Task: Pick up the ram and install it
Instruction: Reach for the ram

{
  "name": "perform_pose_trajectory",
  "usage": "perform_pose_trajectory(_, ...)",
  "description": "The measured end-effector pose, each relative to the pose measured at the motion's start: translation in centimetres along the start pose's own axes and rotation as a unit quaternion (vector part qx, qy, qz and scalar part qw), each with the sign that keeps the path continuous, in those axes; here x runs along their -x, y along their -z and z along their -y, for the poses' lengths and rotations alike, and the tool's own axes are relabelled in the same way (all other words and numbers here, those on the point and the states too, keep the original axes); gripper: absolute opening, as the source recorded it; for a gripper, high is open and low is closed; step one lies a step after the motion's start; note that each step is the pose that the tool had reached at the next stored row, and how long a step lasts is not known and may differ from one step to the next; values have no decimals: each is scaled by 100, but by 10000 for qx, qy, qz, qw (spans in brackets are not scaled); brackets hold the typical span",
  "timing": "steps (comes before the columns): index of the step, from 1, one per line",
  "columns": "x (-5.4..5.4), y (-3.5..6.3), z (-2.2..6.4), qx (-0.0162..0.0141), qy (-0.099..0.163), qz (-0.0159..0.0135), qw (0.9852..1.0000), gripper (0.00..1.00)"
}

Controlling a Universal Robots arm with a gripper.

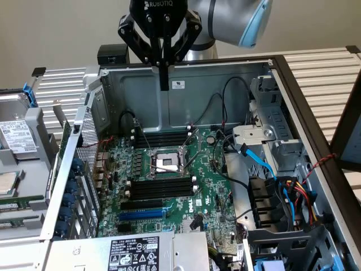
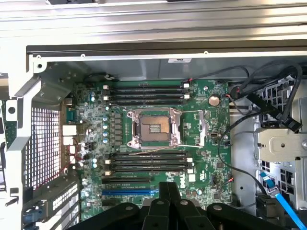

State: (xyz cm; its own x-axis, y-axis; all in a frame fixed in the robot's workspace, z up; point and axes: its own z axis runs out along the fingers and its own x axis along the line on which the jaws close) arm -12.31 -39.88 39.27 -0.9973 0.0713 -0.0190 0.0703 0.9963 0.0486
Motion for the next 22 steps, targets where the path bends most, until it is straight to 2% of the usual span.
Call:
perform_pose_trajectory(9,-294,5,3,1,0,-7,10000,11)
perform_pose_trajectory(15,-568,10,-10,-1,-1,-32,10000,11)
perform_pose_trajectory(22,-880,16,-12,-4,-3,-88,10000,11)
